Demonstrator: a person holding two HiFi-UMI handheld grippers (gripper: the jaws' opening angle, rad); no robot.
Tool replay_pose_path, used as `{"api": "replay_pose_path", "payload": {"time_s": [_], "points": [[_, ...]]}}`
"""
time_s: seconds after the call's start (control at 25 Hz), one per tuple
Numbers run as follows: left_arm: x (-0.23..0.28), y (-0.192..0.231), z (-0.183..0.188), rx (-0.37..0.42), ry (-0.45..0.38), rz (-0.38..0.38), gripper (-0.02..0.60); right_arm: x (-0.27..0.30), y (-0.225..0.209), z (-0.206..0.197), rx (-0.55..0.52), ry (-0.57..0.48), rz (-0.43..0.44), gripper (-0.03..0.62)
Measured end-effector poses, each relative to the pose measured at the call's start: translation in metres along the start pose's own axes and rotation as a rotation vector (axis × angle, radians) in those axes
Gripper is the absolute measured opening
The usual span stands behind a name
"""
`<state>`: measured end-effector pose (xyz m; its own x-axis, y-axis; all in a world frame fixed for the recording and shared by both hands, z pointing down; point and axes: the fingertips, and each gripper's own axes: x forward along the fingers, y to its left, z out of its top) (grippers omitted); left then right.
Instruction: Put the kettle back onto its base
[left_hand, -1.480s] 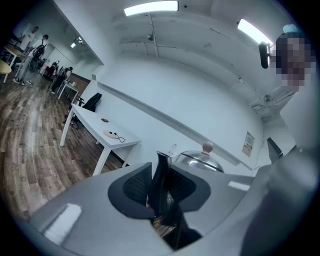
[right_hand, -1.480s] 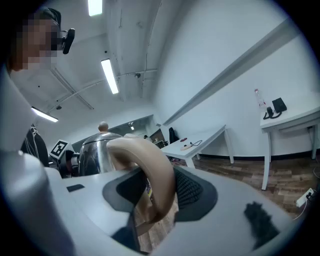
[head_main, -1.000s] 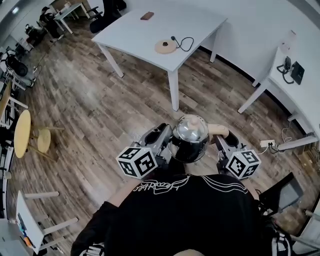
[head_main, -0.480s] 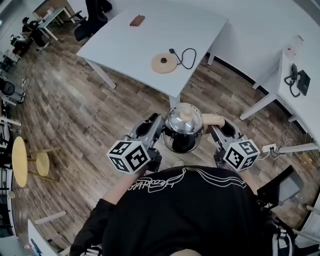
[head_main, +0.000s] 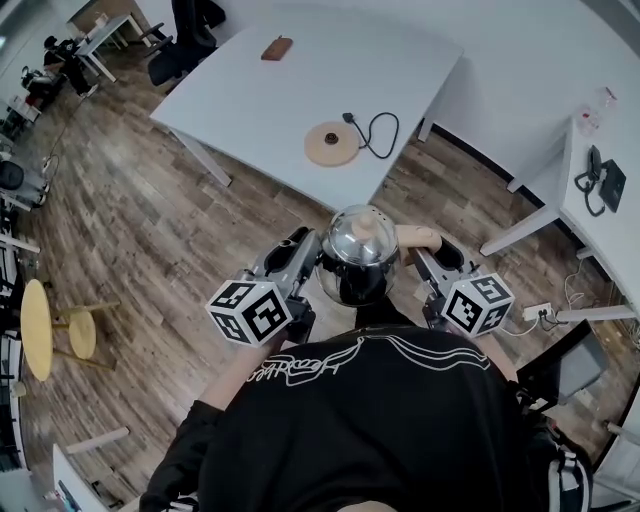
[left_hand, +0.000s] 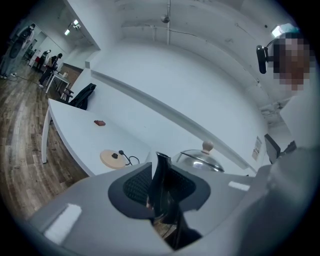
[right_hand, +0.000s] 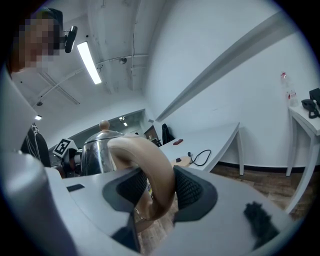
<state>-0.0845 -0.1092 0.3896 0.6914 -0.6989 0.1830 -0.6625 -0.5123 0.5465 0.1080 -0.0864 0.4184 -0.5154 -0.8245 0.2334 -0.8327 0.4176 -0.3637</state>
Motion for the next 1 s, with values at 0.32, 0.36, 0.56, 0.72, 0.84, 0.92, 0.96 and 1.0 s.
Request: {"api": "replay_pose_path", "payload": {"time_s": [0.32, 0.36, 0.56, 0.72, 0.84, 0.92, 0.96, 1.0], "points": [[0.050, 0.047, 0.027, 0.000, -0.008, 0.056, 0.075, 0.074, -0.037, 0.020, -0.008, 0.026, 0.058, 0.169], [0.058, 0.055, 0.031, -0.005, -0.008, 0.065, 0.075, 0.086, -0.042, 0.022, -0.009, 0.035, 0.065, 0.169], [0.099, 0.093, 0.051, -0.020, -0.004, 0.106, 0.075, 0.143, -0.071, 0.035, -0.006, 0.072, 0.103, 0.169], [0.127, 0.121, 0.072, -0.022, -0.005, 0.121, 0.074, 0.186, -0.087, 0.051, -0.030, 0.082, 0.127, 0.169], [0.148, 0.140, 0.089, -0.002, -0.020, 0.116, 0.074, 0.215, -0.097, 0.063, -0.068, 0.079, 0.148, 0.167], [0.161, 0.151, 0.100, 0.019, -0.028, 0.113, 0.074, 0.233, -0.105, 0.068, -0.076, 0.082, 0.161, 0.167], [0.167, 0.156, 0.104, 0.027, -0.029, 0.113, 0.074, 0.241, -0.108, 0.070, -0.076, 0.086, 0.166, 0.167], [0.172, 0.161, 0.107, 0.034, -0.030, 0.113, 0.074, 0.248, -0.111, 0.071, -0.076, 0.090, 0.171, 0.167]]}}
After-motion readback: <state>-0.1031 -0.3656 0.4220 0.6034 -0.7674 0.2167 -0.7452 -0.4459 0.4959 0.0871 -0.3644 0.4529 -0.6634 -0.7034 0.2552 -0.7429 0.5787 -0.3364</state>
